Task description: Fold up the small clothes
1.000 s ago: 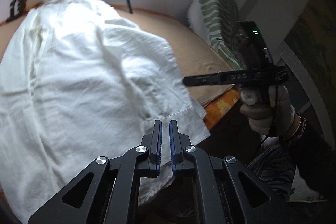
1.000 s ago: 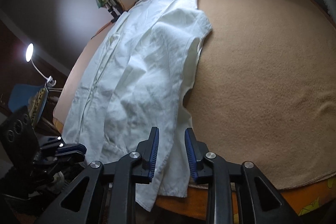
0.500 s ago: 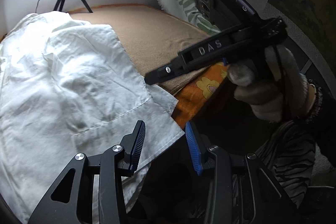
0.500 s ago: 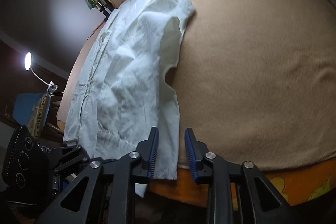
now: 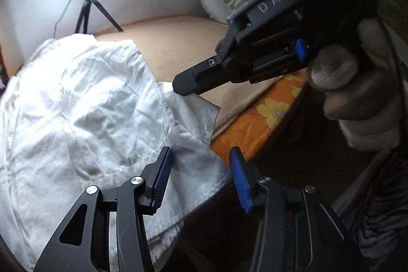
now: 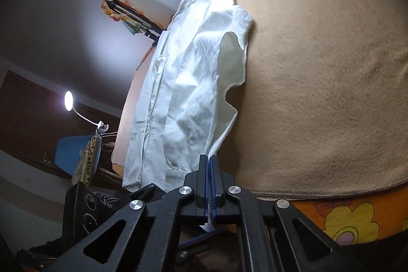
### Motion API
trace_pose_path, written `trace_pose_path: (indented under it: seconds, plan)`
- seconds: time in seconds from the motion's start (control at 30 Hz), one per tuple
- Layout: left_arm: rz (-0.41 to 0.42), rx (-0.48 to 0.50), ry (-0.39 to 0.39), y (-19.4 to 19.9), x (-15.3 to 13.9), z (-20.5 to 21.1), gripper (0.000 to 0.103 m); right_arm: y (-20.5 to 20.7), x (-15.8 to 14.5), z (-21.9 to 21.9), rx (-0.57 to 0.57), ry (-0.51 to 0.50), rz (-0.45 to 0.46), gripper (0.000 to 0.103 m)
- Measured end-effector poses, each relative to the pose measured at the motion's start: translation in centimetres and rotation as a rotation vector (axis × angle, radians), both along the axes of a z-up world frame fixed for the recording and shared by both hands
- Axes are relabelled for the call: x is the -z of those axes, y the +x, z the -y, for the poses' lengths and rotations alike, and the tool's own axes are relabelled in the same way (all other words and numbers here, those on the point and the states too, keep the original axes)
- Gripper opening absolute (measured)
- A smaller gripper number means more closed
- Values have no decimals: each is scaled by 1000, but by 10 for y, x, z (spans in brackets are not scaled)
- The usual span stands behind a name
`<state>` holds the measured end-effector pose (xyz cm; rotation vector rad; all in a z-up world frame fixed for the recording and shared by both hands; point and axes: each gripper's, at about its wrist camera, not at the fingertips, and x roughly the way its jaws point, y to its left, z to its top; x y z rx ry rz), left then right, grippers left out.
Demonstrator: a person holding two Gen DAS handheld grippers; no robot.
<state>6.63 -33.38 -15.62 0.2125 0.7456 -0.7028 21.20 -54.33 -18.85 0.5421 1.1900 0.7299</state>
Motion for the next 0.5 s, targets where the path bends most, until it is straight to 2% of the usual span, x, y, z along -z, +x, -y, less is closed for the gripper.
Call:
trace_pose_path:
  seconds: [0.13,0.27,0.3,0.37,0.4,0.43,0.47,0.5]
  plan:
    - [13,-47,-33,9,0,-2,42,1,-3,-9,-30,19,-4,0]
    - [-15,-58,-109,20,-2,-19,8,0,-7,-10,-38,28,9,0]
    - [-34,-55,-134,23,-3,-25,7,1,-7,-10,-51,39,7,0]
    - [-64,-54,-168,26,-5,-33,6,3,-9,-8,-80,60,17,6]
    - [-72,-54,-184,25,-8,-36,6,4,-11,-8,-93,65,30,10]
    - [-80,-56,-203,25,-11,-39,6,6,-14,-7,-93,58,47,24]
    - [-88,-59,-220,26,-13,-42,6,9,-17,-4,-78,47,66,44]
    - [-96,-63,-240,27,-16,-45,6,15,-20,0,-54,34,87,49]
